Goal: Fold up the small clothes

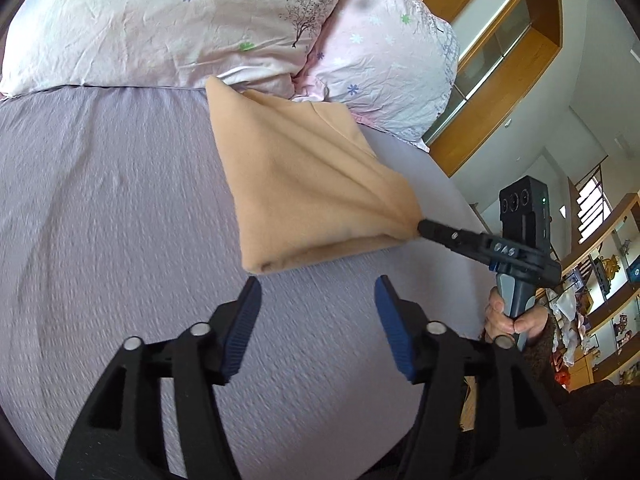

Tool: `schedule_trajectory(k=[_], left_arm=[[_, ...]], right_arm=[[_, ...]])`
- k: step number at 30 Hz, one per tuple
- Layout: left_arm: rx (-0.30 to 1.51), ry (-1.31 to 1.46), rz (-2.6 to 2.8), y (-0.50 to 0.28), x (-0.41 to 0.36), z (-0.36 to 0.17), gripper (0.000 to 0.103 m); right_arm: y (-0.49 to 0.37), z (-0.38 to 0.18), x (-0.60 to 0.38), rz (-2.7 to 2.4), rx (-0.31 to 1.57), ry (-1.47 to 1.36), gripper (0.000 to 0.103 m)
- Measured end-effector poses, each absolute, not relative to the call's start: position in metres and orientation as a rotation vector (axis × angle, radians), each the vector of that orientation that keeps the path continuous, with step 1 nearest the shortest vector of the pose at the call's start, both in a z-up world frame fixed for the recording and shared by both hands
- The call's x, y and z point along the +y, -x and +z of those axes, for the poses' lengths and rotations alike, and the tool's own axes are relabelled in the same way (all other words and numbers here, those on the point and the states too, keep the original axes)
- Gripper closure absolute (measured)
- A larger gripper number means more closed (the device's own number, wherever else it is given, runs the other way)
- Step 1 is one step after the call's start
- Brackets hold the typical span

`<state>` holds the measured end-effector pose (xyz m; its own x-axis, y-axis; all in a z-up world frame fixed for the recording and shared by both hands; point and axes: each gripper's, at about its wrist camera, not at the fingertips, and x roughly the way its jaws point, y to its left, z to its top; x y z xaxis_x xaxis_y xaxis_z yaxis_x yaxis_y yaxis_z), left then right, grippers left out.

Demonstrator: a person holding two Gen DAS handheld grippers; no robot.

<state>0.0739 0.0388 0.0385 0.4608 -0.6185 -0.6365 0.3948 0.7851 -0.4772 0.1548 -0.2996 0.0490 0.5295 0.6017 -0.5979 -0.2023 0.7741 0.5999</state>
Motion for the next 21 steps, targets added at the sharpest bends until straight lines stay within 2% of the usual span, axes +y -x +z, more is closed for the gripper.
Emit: schedule_trajectory(k=[1, 2, 4, 5, 7, 9, 13, 21], left_arm=[[0.891, 0.274, -0.628, -0.070, 0.036, 0.039, 0.032], [0.892, 0.265, -0.608, -0.064, 0.033, 0.038, 0.023], [0.908, 0.250, -0.546, -0.057, 0.026, 0.033, 0.014], [0.920, 0.239, -0.513, -0.055, 0.022, 0.030, 0.014], [0.939, 0.208, -0.440, -0.052, 0.014, 0.026, 0.009], [0.947, 0.159, -0.357, -0.053, 0.007, 0.023, 0.004], [0.967, 0.036, -0.194, -0.062, -0.005, 0.016, 0.002], [1.014, -0.026, -0.145, -0.073, -0.014, 0.001, 0.002]], right_arm=[[-0.148, 0.054, -0.303, 0.488, 0.860, -0.503, 0.036], [-0.145, 0.057, -0.301, 0.473, 0.846, -0.490, 0.032], [-0.140, 0.060, -0.294, 0.430, 0.867, -0.434, 0.031], [-0.142, 0.059, -0.289, 0.411, 0.890, -0.413, 0.028], [-0.136, 0.057, -0.276, 0.362, 0.926, -0.351, 0.008], [-0.131, 0.057, -0.265, 0.300, 0.921, -0.284, 0.001], [-0.127, 0.054, -0.249, 0.212, 0.907, -0.175, 0.001], [-0.128, 0.029, -0.226, 0.190, 0.983, -0.115, 0.001]])
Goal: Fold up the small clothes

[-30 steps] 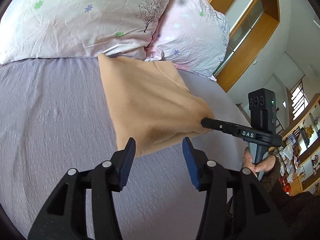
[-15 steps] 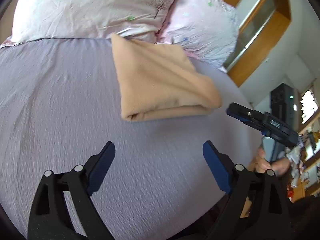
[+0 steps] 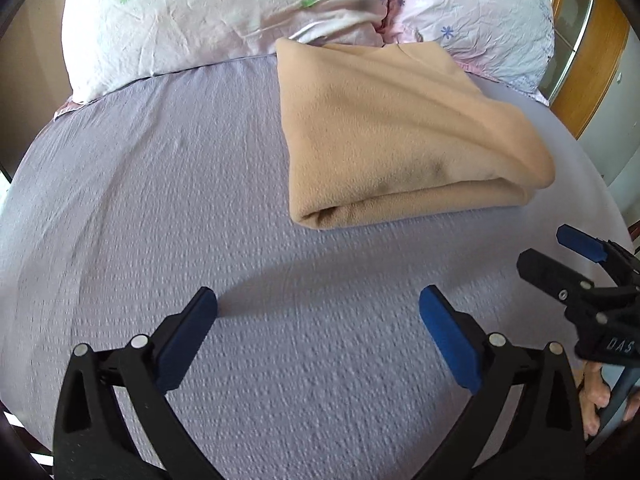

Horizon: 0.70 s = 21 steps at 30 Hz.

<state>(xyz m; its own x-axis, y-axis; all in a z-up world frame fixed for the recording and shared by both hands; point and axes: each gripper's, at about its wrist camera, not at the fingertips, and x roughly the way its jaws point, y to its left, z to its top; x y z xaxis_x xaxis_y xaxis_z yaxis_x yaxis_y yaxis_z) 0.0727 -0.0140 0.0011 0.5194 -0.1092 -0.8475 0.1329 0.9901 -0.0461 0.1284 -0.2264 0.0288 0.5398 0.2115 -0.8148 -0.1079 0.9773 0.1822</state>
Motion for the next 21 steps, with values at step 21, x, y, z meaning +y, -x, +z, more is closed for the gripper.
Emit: schedule_trajectory(k=[21], left_arm=[[1.003, -0.077, -0.105, -0.073, -0.022, -0.002, 0.002]], right_arm=[[-0.127, 0.020, -0.213, 0.090, 0.981, 0.000, 0.001]])
